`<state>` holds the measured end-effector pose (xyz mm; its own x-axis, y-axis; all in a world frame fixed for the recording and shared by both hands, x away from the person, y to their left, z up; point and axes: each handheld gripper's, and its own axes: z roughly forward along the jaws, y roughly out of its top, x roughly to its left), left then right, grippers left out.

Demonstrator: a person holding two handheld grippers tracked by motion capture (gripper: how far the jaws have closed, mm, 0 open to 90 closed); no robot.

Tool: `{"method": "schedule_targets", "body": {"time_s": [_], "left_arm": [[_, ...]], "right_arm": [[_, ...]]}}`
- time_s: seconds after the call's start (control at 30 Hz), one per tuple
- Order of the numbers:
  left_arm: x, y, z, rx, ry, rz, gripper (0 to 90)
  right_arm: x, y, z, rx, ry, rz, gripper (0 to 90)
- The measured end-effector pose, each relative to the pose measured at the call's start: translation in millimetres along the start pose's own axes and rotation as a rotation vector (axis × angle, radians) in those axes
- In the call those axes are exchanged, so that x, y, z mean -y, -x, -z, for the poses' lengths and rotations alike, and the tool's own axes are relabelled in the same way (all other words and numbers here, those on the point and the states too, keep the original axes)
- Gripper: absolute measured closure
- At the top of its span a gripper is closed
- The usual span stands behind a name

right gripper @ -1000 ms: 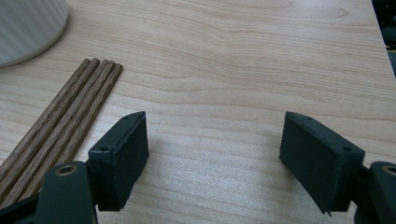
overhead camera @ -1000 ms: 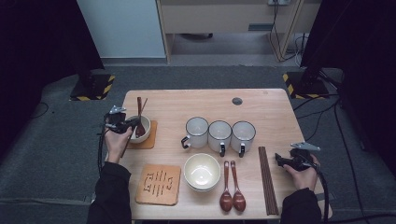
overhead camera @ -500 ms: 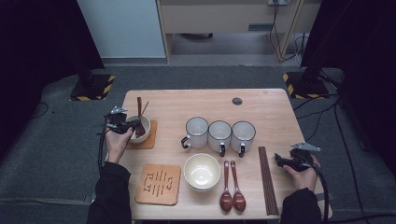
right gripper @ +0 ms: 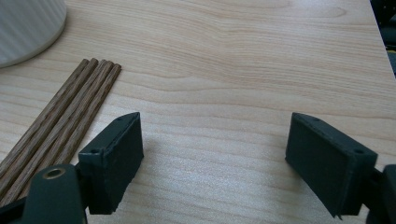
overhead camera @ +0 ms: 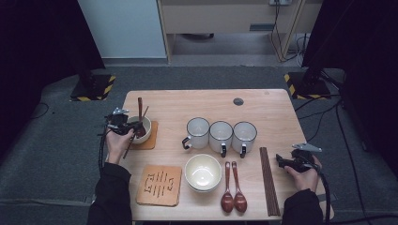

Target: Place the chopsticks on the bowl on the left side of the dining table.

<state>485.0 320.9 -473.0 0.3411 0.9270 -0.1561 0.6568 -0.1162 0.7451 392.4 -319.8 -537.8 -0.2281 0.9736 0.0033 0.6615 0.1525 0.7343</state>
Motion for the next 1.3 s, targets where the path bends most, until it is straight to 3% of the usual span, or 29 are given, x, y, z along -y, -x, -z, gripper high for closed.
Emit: {"method": "schedule_targets", "body": {"time_s": [0.2,0.47,0.7,0.93,1.1,1.3], "left_arm": [[-1.0,0.1,4.1,-0.001,0.015,0.001,71.4],[-2.2,11.9,20.3,-0.044,0.026,-0.054,65.7],[5.6,16.7,33.4,-0.069,0.032,-0.06,63.8],[16.1,21.5,42.5,-0.107,0.014,-0.071,64.6],[19.2,24.4,40.9,-0.119,-0.013,-0.096,66.4],[21.3,22.6,40.2,-0.113,-0.036,-0.086,73.1]], "right_arm": [[0.0,0.0,0.0,0.0,0.0,0.0,18.9],[0.0,0.0,-0.1,0.0,0.0,0.001,18.7],[0.0,0.0,-0.2,0.0,0.001,0.0,18.7],[0.0,0.0,-0.2,0.0,0.001,0.0,18.7],[0.0,0.0,0.0,-0.001,-0.001,0.001,18.7],[0.0,0.0,-0.1,0.0,0.0,0.001,18.7]]}}
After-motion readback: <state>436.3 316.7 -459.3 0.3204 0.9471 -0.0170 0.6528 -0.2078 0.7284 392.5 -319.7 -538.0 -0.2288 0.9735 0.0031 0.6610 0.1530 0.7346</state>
